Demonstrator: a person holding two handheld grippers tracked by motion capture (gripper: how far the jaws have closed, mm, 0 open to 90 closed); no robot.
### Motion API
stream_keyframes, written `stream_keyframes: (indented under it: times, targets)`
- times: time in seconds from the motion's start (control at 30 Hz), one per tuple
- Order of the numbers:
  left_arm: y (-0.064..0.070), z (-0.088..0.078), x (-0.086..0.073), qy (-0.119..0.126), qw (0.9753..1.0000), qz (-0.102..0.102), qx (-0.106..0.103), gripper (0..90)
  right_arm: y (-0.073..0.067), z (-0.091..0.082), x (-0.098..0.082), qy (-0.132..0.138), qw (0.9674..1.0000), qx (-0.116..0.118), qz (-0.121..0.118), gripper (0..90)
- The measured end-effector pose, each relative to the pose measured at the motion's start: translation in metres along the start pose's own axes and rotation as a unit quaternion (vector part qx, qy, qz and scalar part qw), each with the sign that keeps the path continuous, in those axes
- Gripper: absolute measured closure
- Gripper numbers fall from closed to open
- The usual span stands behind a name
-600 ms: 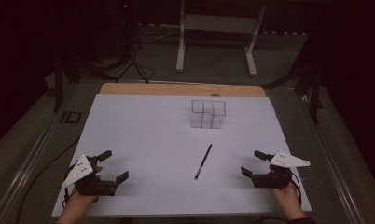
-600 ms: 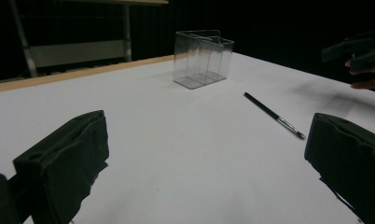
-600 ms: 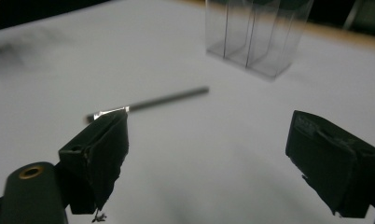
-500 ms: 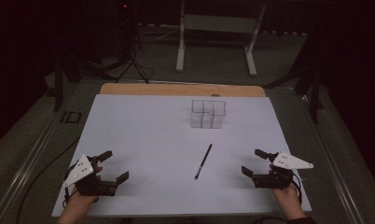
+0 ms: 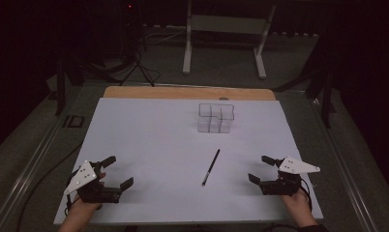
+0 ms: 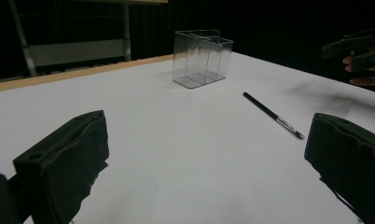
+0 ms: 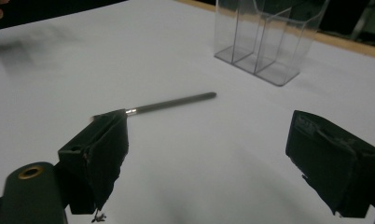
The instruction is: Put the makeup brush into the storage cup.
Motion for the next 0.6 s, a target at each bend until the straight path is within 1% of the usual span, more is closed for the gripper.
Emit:
stream_keyframes:
  times: [0.03,0.1,0.13,0.2,0.23,0.27,0.37,0.43,0.5,0.57,0.6]
  targets:
    - [0.0,0.0,0.0,-0.001,1.0,0.002,0.001,0.6,0.001,0.002,-0.002,-0.009,1.0,0.003,0.002,13.2]
    - [0.0,0.0,0.0,-0.002,1.0,0.002,0.001,0.6,0.001,0.003,-0.002,-0.013,0.9999,0.005,0.005,13.2]
    - [0.001,0.0,0.0,-0.003,1.0,0.002,0.0,0.6,0.002,0.005,-0.004,-0.023,0.9997,0.005,0.012,13.4]
    - [0.001,0.0,0.0,-0.004,1.0,0.003,0.0,0.6,0.004,0.01,-0.009,-0.054,0.9982,0.004,0.025,13.5]
    - [0.001,0.0,0.001,-0.003,1.0,0.004,0.001,0.6,0.006,0.012,-0.012,-0.074,0.997,-0.001,0.023,13.5]
    - [0.001,0.0,0.001,-0.003,1.0,0.003,0.001,0.6,0.006,0.013,-0.014,-0.083,0.9963,-0.002,0.025,13.4]
    - [0.0,0.0,0.002,0.0,1.0,0.004,0.004,0.6,0.008,0.016,-0.017,-0.101,0.9944,-0.005,0.031,13.5]
    - [0.0,-0.001,0.002,-0.001,1.0,0.003,0.004,0.6,0.008,0.016,-0.016,-0.102,0.994,-0.002,0.039,13.5]
    - [0.0,-0.001,0.002,-0.002,1.0,0.005,0.005,0.6,0.009,0.017,-0.014,-0.108,0.9934,-0.002,0.04,13.4]
    - [0.001,-0.001,0.002,-0.002,1.0,0.006,0.004,0.6,0.01,0.018,-0.013,-0.121,0.9917,0.005,0.042,13.4]
    - [0.001,-0.001,0.002,-0.003,1.0,0.007,0.005,0.6,0.01,0.019,-0.013,-0.133,0.99,0.012,0.044,13.4]
Point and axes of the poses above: each handheld gripper's, and its own axes: z roughly forward along the jaws, x roughly out of its top, y roughly to its right, the point moved 3 cm from there along z, roughly forward along the jaws, and after that the axes turned 8 degrees about y, right-handed, at the moved point
